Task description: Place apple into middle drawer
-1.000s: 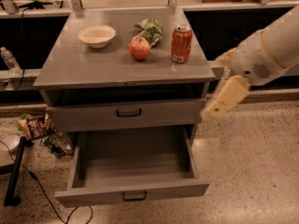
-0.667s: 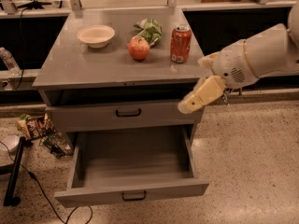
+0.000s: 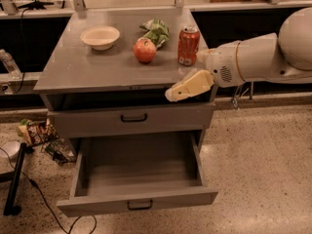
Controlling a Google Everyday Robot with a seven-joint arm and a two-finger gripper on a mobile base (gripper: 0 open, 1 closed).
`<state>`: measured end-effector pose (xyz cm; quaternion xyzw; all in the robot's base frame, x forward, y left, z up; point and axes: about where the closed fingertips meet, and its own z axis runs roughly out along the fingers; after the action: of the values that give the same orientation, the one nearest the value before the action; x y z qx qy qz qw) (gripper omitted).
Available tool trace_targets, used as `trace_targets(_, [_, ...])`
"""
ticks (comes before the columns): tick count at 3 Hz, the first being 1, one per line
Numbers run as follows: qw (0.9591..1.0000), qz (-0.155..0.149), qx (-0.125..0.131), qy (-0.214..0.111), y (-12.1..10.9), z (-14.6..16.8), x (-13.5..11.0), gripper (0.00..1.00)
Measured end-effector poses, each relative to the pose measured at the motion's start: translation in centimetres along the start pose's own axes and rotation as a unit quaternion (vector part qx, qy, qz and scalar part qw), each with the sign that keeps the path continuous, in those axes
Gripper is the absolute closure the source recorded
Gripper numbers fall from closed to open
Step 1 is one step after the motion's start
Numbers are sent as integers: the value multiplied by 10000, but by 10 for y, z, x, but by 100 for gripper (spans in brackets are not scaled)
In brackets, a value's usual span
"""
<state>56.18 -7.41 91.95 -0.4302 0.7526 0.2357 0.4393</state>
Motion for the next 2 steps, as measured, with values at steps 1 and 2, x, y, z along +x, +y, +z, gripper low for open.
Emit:
trace_targets(1, [10000,-9,0,-15,-1,2,-1,0])
trace_targets(2, [9978,-216,-36,-630,-28,73,-27,0])
